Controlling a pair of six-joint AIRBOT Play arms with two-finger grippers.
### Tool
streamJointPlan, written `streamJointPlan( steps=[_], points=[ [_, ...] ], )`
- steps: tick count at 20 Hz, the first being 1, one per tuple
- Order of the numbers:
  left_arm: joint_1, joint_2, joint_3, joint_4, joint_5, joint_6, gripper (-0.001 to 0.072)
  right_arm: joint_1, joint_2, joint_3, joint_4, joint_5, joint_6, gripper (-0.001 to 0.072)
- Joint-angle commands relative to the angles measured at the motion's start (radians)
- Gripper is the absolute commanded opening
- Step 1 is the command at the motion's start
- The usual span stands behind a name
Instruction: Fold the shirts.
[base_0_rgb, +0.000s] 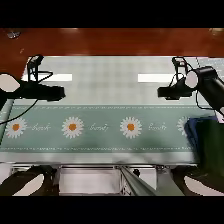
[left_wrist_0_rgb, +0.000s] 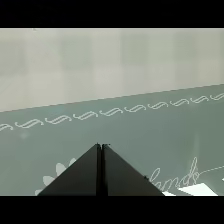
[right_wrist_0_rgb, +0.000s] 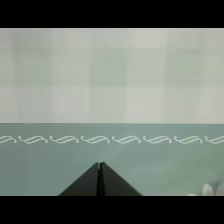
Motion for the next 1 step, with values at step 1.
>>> streamJointPlan(
  steps=[1],
  points=[
    [0.001, 0.000, 0.000, 0.000, 0.000, 0.000, 0.0030, 0.000, 0.000, 0.000, -0.001, 0.000, 0.001, 0.0032]
  ],
)
